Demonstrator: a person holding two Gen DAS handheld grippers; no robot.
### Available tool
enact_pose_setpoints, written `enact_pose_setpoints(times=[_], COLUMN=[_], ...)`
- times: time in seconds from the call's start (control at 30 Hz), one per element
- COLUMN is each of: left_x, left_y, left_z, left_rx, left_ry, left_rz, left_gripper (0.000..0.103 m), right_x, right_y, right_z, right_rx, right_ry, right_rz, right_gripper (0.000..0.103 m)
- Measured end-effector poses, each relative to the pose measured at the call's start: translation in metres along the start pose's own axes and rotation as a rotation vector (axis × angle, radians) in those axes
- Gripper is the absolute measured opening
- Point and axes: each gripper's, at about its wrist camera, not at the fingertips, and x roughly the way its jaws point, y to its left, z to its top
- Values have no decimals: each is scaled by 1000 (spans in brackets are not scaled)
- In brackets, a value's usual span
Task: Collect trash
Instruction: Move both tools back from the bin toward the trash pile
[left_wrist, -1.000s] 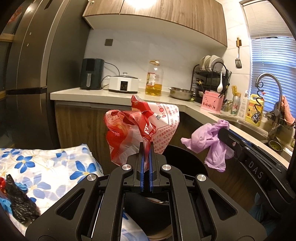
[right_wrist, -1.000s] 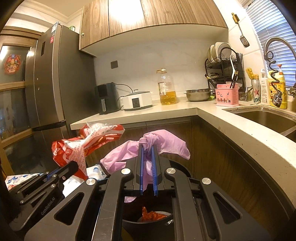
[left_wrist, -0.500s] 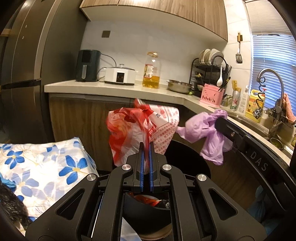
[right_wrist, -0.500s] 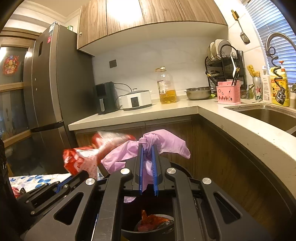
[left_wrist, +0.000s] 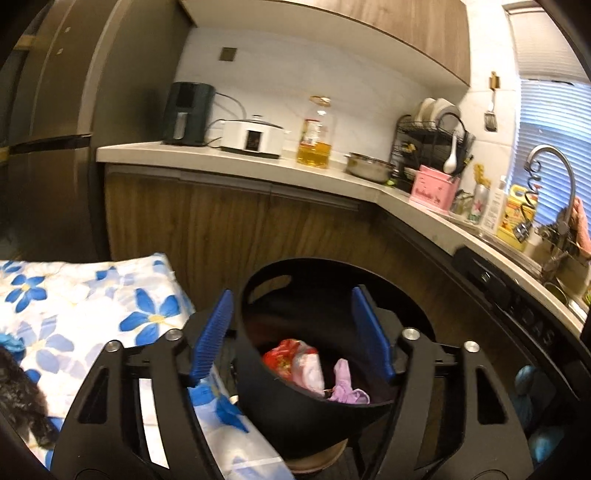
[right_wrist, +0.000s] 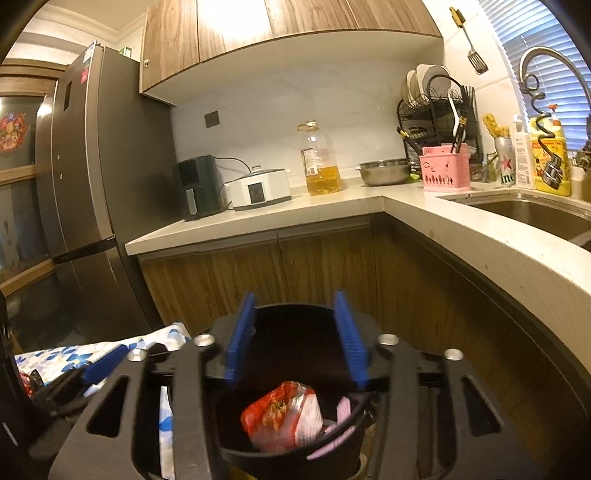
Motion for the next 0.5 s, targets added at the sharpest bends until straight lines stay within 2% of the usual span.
enact_pose_setpoints(times=[0.07, 0.17, 0.33, 0.4, 0.47, 0.5], left_x=[-8, -23, -50, -65, -80, -86], left_y=[3, 8, 13, 17, 21, 22], left_z=[-1, -4, -9, -12, -14, -15], left_rx=[-4, -3, 20, 8, 5, 8], left_ry=[-1, -10, -6, -12, -25, -29], left_rz=[33, 66, 140, 152, 176, 188], left_gripper=[79, 87, 94, 96, 96, 96], right_x=[-5, -16, -40, -49, -59, -63], right_y=[-1, 2, 14, 17, 19, 18], right_z=[-4, -8, -13, -15, -18, -18], right_rx=[8, 9, -25, -31, -16, -4], right_ry=[9, 8, -6, -8, -3, -4], right_rz=[-9, -28, -53, -58, -55, -51], right_gripper=[65, 77, 87, 89, 97, 97])
